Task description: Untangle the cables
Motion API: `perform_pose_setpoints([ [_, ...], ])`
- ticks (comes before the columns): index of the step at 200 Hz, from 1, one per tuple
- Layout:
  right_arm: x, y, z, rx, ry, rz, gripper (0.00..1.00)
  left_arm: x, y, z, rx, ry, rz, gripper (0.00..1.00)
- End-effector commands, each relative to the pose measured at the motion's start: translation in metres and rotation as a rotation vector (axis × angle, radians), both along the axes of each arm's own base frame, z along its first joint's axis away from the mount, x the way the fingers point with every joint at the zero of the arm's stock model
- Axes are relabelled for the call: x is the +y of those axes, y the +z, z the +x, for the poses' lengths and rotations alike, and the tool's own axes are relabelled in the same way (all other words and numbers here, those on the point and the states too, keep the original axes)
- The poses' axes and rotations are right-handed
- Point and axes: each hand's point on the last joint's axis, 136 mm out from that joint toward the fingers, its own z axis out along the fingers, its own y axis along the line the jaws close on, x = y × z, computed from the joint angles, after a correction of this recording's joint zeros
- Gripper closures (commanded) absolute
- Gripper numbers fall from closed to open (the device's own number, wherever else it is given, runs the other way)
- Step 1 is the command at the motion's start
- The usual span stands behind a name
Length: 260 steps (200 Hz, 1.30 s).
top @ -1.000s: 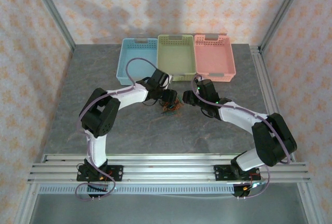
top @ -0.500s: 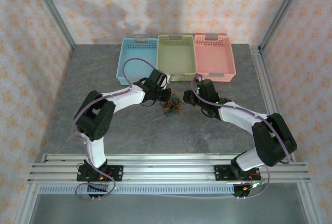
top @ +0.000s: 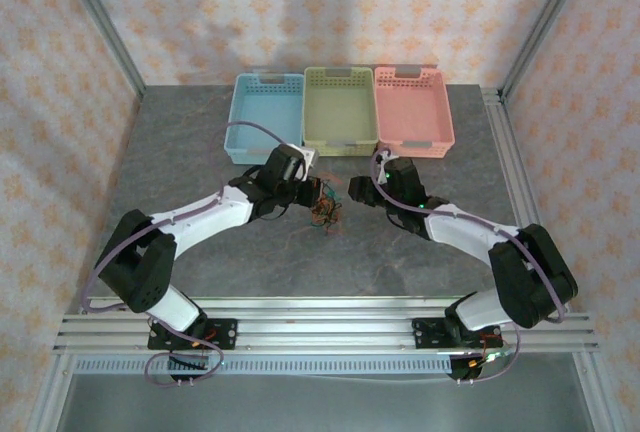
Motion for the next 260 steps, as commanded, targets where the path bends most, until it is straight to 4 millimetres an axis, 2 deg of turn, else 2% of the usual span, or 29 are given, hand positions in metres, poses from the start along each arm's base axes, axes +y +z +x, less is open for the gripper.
perform_pose_setpoints([
  [1, 0.017, 0.019, -0.003, -0.059, 0.059, 0.059, 0.42, -0.009, 0.02, 0.002, -0.048, -0.008, -0.08, 1.0],
  [48, 0.036, 0.025, -0.014, -0.089, 0.144, 0.04, 0.48, -0.005, 0.013, 0.008, -0.028, 0.039, -0.073, 1.0],
  [105, 0.05, 0.009, -0.018, -0.034, 0.199, 0.03, 0.63, 0.001, 0.0, 0.014, -0.002, 0.07, -0.06, 1.0],
  [156, 0.061, -0.011, -0.019, 0.036, 0.23, 0.013, 0.56, 0.002, -0.012, 0.019, 0.035, 0.087, -0.058, 1.0],
  [260, 0.074, -0.037, -0.02, 0.139, 0.274, 0.008, 0.59, 0.004, -0.015, 0.022, 0.044, 0.095, -0.062, 1.0],
])
